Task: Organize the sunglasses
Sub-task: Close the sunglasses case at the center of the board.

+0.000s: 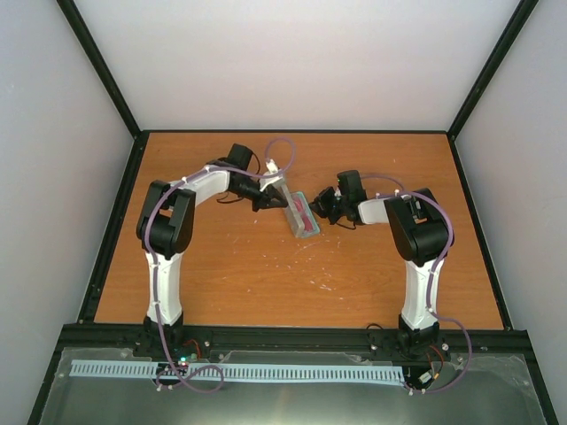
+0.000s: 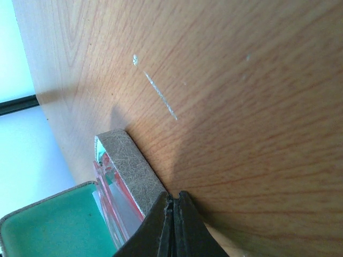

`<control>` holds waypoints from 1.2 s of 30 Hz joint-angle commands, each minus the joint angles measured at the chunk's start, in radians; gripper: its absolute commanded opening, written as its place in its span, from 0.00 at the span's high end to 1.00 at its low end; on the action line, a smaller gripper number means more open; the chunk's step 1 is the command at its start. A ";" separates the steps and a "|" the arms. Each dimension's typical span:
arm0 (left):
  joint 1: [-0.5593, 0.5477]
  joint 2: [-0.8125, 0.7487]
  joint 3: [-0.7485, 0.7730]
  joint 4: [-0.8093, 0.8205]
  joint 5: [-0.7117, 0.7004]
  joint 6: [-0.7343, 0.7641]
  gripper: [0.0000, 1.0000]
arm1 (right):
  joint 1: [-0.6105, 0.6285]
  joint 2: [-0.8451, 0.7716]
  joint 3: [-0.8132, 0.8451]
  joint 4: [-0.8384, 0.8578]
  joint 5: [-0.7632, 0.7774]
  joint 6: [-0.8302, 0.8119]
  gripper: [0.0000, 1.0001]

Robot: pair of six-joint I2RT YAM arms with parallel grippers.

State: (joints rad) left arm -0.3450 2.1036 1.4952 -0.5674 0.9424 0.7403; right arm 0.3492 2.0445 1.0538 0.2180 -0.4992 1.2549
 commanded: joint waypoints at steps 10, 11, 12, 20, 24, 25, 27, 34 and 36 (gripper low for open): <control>-0.040 0.100 0.102 0.009 0.045 -0.032 0.99 | 0.001 -0.003 -0.006 -0.062 0.001 -0.035 0.97; -0.043 0.104 0.102 0.010 0.048 -0.034 0.99 | 0.001 -0.004 -0.006 -0.062 0.001 -0.037 0.97; -0.046 0.108 0.101 0.011 0.051 -0.036 0.99 | 0.001 -0.004 -0.006 -0.062 0.000 -0.040 0.97; -0.061 0.147 0.127 0.011 0.055 -0.042 0.99 | 0.001 -0.004 -0.010 -0.049 -0.018 -0.045 0.97; -0.064 0.179 0.159 0.003 0.059 -0.045 0.99 | 0.003 -0.005 -0.012 -0.042 -0.029 -0.048 0.97; -0.066 0.188 0.167 -0.001 0.061 -0.044 0.99 | 0.004 -0.007 -0.014 -0.042 -0.032 -0.050 0.97; -0.069 0.201 0.180 -0.009 0.060 -0.039 0.99 | 0.004 -0.010 -0.023 -0.037 -0.035 -0.050 0.97; -0.072 0.220 0.183 -0.024 0.056 -0.025 0.99 | 0.005 -0.027 -0.072 -0.013 -0.037 -0.038 0.97; -0.072 0.218 0.179 -0.030 0.054 -0.017 0.99 | 0.005 -0.029 -0.078 -0.014 -0.037 -0.038 0.97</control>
State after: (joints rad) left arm -0.4034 2.2944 1.6653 -0.5743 1.0248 0.7059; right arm 0.3439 2.0293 1.0115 0.2535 -0.5171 1.2194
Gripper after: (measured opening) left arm 0.022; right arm 0.028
